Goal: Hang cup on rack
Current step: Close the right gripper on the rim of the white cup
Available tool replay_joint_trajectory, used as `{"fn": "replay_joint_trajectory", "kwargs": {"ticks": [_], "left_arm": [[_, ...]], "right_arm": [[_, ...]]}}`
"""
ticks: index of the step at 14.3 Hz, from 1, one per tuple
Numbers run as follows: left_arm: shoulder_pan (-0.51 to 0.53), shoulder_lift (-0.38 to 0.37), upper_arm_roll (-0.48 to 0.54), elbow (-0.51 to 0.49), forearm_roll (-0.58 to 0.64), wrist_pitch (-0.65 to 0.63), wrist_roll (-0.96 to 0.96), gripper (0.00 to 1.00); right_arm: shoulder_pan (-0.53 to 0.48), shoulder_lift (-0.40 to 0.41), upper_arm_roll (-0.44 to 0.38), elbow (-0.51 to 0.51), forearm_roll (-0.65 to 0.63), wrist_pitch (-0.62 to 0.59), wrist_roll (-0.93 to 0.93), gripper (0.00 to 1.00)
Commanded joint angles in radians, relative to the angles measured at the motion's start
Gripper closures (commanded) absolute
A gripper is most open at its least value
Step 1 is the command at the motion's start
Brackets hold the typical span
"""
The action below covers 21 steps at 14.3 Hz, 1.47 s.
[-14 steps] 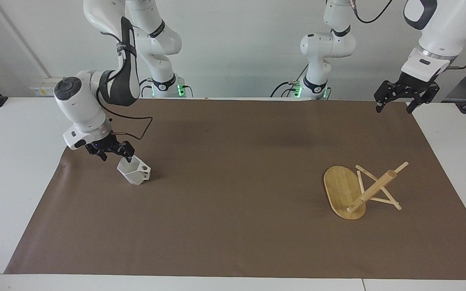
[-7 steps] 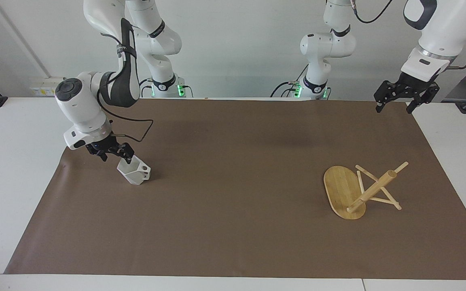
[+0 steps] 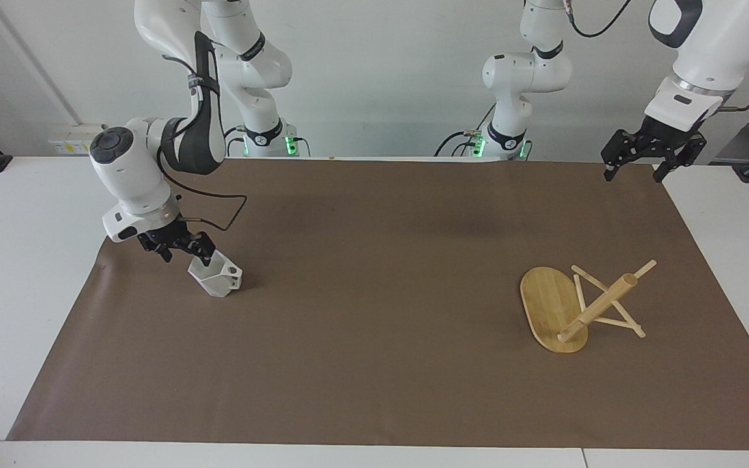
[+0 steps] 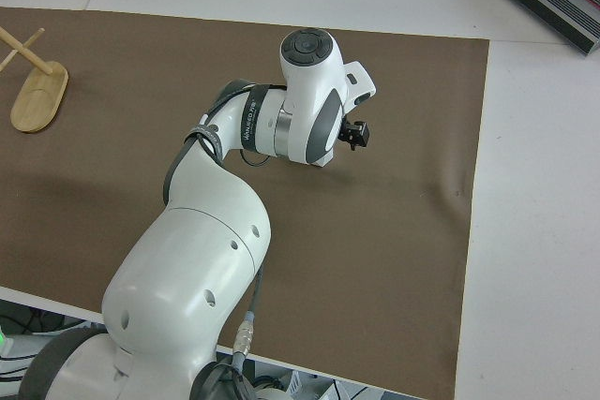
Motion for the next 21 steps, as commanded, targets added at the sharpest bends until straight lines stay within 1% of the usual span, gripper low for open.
{"fn": "replay_joint_trajectory", "kwargs": {"ticks": [1, 3, 6, 7, 9, 10, 12, 13, 15, 18, 20, 21], "left_arm": [[0.007, -0.010, -0.003, -0.002, 0.015, -0.016, 0.006, 0.00], [0.005, -0.010, -0.003, -0.002, 0.017, -0.016, 0.006, 0.00], [0.005, -0.010, -0.003, -0.002, 0.017, -0.016, 0.006, 0.00], [0.007, -0.010, -0.003, -0.002, 0.017, -0.014, 0.006, 0.00], [0.007, -0.010, -0.005, -0.002, 0.017, -0.014, 0.006, 0.00], [0.007, -0.010, -0.003, -0.002, 0.017, -0.016, 0.006, 0.00], [0.007, -0.011, -0.003, -0.002, 0.017, -0.014, 0.006, 0.00], [0.005, -0.012, -0.003, -0.004, 0.017, -0.016, 0.006, 0.00], [0.007, -0.010, -0.003, -0.002, 0.015, -0.016, 0.006, 0.00], [0.005, -0.010, -0.003, -0.002, 0.017, -0.014, 0.006, 0.00], [0.005, -0.010, -0.003, -0.002, 0.017, -0.016, 0.006, 0.00], [0.007, -0.012, -0.005, -0.002, 0.017, -0.014, 0.006, 0.00]], "right_arm": [[-0.008, 0.007, 0.006, -0.021, 0.014, 0.043, 0.012, 0.02], [-0.008, 0.007, 0.006, -0.021, 0.014, 0.045, 0.010, 0.08], [-0.007, 0.007, 0.008, -0.021, 0.013, 0.043, 0.006, 0.08], [-0.008, 0.007, 0.008, -0.021, 0.013, 0.043, 0.001, 0.13], [-0.007, 0.007, 0.008, -0.021, 0.013, 0.042, 0.003, 0.30], [-0.008, 0.007, 0.008, -0.019, 0.013, 0.040, 0.003, 0.32], [-0.007, 0.007, 0.008, -0.018, 0.013, 0.032, 0.004, 0.43], [-0.007, 0.005, 0.008, -0.018, 0.013, 0.031, 0.004, 0.50], [-0.007, 0.005, 0.008, -0.016, 0.013, 0.028, 0.006, 0.55], [-0.007, 0.005, 0.008, -0.016, 0.013, 0.029, 0.004, 0.68], [-0.007, 0.005, 0.008, -0.015, 0.013, 0.029, 0.006, 0.74], [-0.007, 0.007, 0.008, -0.015, 0.013, 0.029, 0.004, 0.75]]}}
